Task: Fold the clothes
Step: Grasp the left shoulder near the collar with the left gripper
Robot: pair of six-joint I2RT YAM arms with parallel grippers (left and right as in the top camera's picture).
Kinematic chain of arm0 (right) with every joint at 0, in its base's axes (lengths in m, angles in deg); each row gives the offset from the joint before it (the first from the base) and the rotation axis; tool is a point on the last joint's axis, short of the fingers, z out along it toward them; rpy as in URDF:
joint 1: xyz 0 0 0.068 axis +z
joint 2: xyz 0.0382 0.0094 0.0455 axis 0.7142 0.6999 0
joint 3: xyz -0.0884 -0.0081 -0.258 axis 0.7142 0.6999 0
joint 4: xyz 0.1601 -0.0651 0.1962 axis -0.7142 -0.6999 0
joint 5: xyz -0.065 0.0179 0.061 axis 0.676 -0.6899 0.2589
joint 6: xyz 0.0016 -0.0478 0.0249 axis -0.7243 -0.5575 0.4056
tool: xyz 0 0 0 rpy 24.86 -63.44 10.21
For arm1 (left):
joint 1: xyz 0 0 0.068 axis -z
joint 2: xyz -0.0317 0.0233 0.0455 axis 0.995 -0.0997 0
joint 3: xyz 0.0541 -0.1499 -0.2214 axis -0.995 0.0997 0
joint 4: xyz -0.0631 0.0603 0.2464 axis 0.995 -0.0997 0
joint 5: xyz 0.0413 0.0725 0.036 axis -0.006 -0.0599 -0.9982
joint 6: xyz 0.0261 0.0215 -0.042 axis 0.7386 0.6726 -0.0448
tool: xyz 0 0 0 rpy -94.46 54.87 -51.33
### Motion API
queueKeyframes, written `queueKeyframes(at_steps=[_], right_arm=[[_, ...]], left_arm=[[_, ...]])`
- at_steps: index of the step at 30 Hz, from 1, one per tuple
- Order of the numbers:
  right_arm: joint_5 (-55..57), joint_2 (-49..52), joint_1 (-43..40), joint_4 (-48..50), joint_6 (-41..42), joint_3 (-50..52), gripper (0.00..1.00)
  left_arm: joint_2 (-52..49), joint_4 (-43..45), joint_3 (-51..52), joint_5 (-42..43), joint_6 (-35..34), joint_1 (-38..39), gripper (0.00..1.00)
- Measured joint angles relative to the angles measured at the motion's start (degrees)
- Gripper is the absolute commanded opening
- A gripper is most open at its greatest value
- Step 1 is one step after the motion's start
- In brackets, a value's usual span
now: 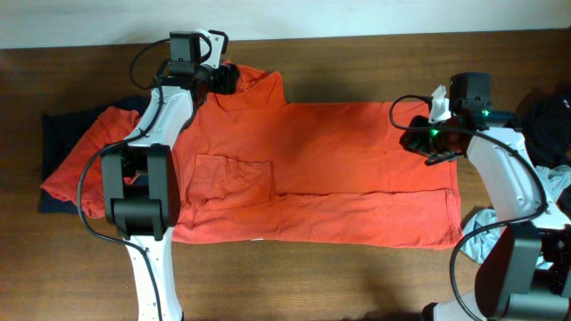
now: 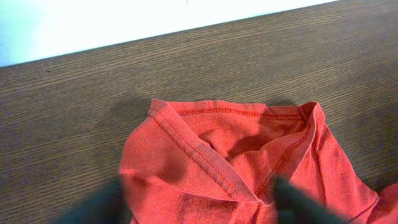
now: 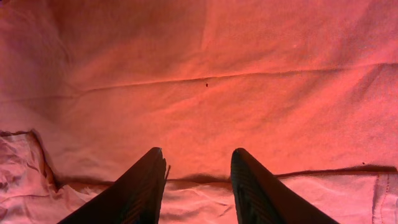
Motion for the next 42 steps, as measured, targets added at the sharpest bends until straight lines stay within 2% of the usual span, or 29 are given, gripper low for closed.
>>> queueKeyframes(at_steps=[2, 5, 20, 23, 25, 26, 29, 33, 42], right_arm=[[0.0, 0.0, 0.0, -0.2, 0.0, 0.0, 0.39], [0.0, 0.0, 0.0, -0.5, 0.0, 0.0, 0.38], [0.0, 0.0, 0.0, -1.9, 0.0, 0.0, 0.38], [0.0, 0.0, 0.0, -2.3, 0.0, 0.0, 0.37], [0.0, 0.0, 0.0, -2.4, 0.0, 0.0, 0.35], [0.0, 0.0, 0.0, -2.5, 0.0, 0.0, 0.34], [0.0, 0.0, 0.0, -2.8, 0.0, 0.0, 0.34], [0.0, 0.0, 0.0, -3.2, 0.0, 0.0, 0.33], [0.0, 0.0, 0.0, -3.3, 0.0, 0.0, 0.32]], left_arm=[[0.0, 0.8, 0.0, 0.0, -0.1, 0.0, 0.84], [0.0, 2.3, 0.0, 0.0, 0.0, -0.3, 0.75], [-5.4, 8.0, 0.0, 0.2, 0.2, -1.9, 0.71], [-6.3, 8.7, 0.0, 0.2, 0.2, -1.8, 0.65], [-6.6, 9.0, 0.0, 0.2, 0.2, -1.8, 0.59], [-6.8, 9.0, 0.0, 0.3, 0.1, -1.8, 0.45], [-7.2, 9.1, 0.0, 0.7, 0.3, -1.8, 0.21], [-7.7, 7.8, -1.0, 1.2, 0.3, -1.8, 0.01], [-7.9, -10.4, -14.4, 1.5, 0.2, -1.8, 0.01]])
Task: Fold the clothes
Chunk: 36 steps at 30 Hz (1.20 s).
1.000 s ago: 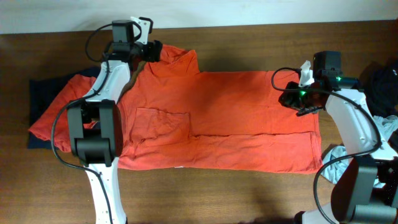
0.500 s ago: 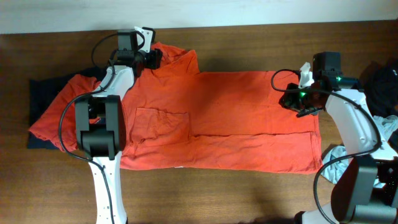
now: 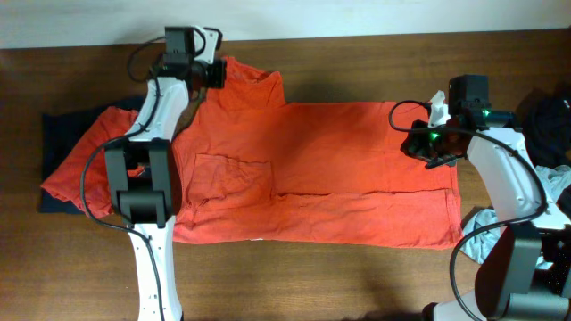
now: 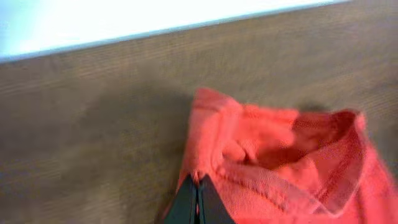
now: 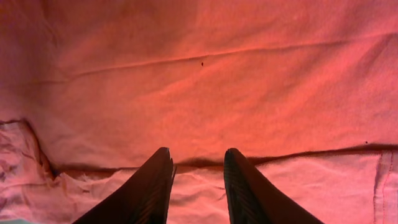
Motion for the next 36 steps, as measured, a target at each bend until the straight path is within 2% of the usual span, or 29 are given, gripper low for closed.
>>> queueKeyframes(at_steps=[6, 16, 30, 36], right_arm=[[0.0, 0.0, 0.0, 0.2, 0.0, 0.0, 0.32], [0.0, 0.0, 0.0, 0.4, 0.0, 0.0, 0.32], [0.0, 0.0, 0.0, 0.6, 0.0, 0.0, 0.33], [0.0, 0.0, 0.0, 0.9, 0.0, 0.0, 0.33]], left_arm=[[0.0, -16.0, -9.5, 0.0, 0.0, 0.0, 0.01], [0.0, -38.6, -14.1, 0.0, 0.0, 0.0, 0.01], [0.0, -56.0, -14.5, 9.4, 0.0, 0.2, 0.01], [0.0, -60.3, -14.5, 10.3, 0.0, 0.7, 0.01]])
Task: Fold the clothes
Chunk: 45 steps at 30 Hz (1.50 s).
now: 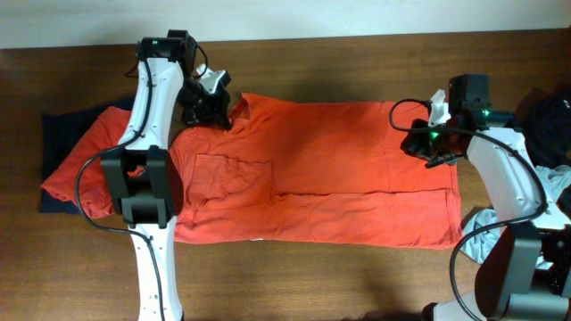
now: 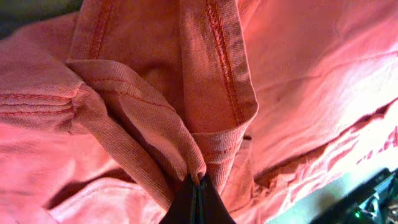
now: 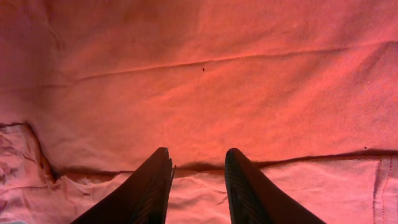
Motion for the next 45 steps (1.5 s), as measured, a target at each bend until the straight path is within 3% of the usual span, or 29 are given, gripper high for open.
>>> queueKeyframes(at_steps=[9, 17, 28, 29, 33, 39, 45], right_arm=[[0.0, 0.0, 0.0, 0.0, 0.0, 0.0, 0.33], [0.0, 0.0, 0.0, 0.0, 0.0, 0.0, 0.34], [0.0, 0.0, 0.0, -0.1, 0.0, 0.0, 0.34], [0.0, 0.0, 0.0, -0.1, 0.0, 0.0, 0.34], [0.0, 0.0, 0.0, 0.0, 0.0, 0.0, 0.34], [0.0, 0.0, 0.0, -0.1, 0.0, 0.0, 0.34], [0.0, 0.0, 0.0, -0.1, 0.0, 0.0, 0.34]], left_arm=[[0.0, -1.3, -1.0, -2.7, 0.0, 0.3, 0.01], [0.0, -9.2, -2.9, -3.3, 0.0, 0.3, 0.01], [0.0, -9.5, -2.9, -3.3, 0.0, 1.2, 0.03], [0.0, -9.5, -2.9, -3.3, 0.0, 1.4, 0.05], [0.0, -9.5, -2.9, -3.3, -0.3, 1.7, 0.33], [-0.1, -6.3, -3.5, -3.3, -0.2, 1.5, 0.33], [-0.2, -0.9, -8.8, -3.4, -0.2, 0.5, 0.48]])
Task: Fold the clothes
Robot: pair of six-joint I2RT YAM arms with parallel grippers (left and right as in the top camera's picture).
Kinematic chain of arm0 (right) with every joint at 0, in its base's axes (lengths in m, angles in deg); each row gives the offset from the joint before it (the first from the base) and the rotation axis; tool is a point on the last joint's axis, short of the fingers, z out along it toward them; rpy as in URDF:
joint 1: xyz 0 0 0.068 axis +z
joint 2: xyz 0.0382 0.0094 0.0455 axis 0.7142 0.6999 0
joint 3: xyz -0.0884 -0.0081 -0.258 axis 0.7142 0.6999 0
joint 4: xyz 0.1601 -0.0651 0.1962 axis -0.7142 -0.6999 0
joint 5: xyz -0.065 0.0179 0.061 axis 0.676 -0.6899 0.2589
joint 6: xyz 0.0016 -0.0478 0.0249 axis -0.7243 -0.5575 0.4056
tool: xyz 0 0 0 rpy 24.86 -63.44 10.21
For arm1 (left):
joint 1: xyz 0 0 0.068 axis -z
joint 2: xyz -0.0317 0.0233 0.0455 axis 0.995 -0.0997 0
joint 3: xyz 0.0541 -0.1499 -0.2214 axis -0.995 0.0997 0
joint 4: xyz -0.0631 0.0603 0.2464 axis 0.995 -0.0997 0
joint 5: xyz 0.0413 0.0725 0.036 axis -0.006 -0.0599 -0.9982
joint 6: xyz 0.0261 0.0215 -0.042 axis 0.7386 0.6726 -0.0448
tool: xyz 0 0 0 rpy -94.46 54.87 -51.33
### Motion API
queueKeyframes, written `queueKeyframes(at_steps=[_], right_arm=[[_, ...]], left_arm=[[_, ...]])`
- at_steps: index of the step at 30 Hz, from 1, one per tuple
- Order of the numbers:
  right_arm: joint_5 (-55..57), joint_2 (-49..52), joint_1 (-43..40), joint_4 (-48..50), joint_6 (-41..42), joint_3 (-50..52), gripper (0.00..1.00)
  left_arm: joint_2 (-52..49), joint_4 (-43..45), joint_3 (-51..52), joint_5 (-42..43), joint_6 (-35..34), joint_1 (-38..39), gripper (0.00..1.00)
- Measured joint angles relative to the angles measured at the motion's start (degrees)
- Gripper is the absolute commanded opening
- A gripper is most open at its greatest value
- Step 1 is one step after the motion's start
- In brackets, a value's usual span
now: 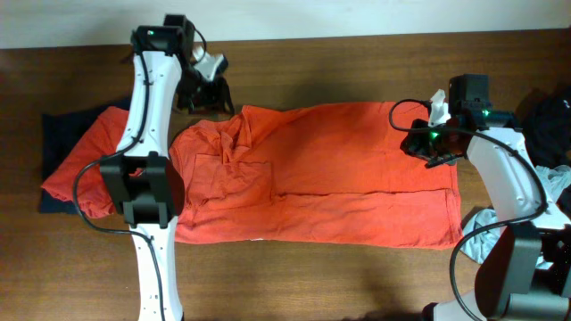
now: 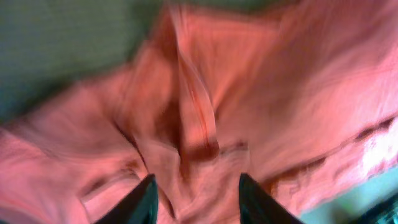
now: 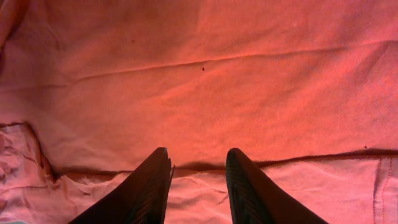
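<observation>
An orange shirt (image 1: 339, 169) lies spread across the wooden table, its lower part folded up along a long crease (image 3: 292, 160). Its collar (image 1: 236, 134) lies rumpled, turned down onto the body. My left gripper (image 1: 207, 92) is open just beyond the shirt's far left edge. In the blurred left wrist view its fingers (image 2: 144, 200) stand apart above bunched orange cloth (image 2: 199, 118). My right gripper (image 1: 426, 144) is open over the shirt's right end, its fingertips (image 3: 155, 180) straddling the crease with nothing between them.
A dark navy garment (image 1: 58, 134) lies under the orange sleeve at the far left. More clothes are heaped at the right: a dark one (image 1: 549, 111) and a pale one (image 1: 486, 234). The table's far edge (image 1: 357, 37) runs just behind the left arm.
My left gripper was shut on the collar over the shirt's body. Now it is open and farther back by the shirt's far edge, and the collar lies on the body. The right gripper is unmoved.
My left gripper was open at the collar near the far edge. Then it was shut on the collar. Then it held the collar over the shirt's body. Now the collar lies folded down and the gripper is open. My right gripper stayed open over the right end.
</observation>
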Motion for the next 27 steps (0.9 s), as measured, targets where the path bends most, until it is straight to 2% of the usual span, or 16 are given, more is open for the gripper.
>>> queueKeyframes(at_steps=[5, 12, 21, 27], right_arm=[[0.0, 0.0, 0.0, 0.0, 0.0, 0.0, 0.34], [0.0, 0.0, 0.0, 0.0, 0.0, 0.0, 0.34], [0.0, 0.0, 0.0, -0.6, 0.0, 0.0, 0.34], [0.0, 0.0, 0.0, -0.6, 0.0, 0.0, 0.34]], left_arm=[[-0.3, 10.3, -0.5, -0.5, 1.1, 0.5, 0.53], [-2.2, 15.5, -0.4, -4.2, 2.2, 4.2, 0.54], [-7.2, 15.1, -0.2, -7.2, 2.4, 4.6, 0.42], [-8.2, 15.3, -0.1, -7.4, 2.5, 4.4, 0.27]])
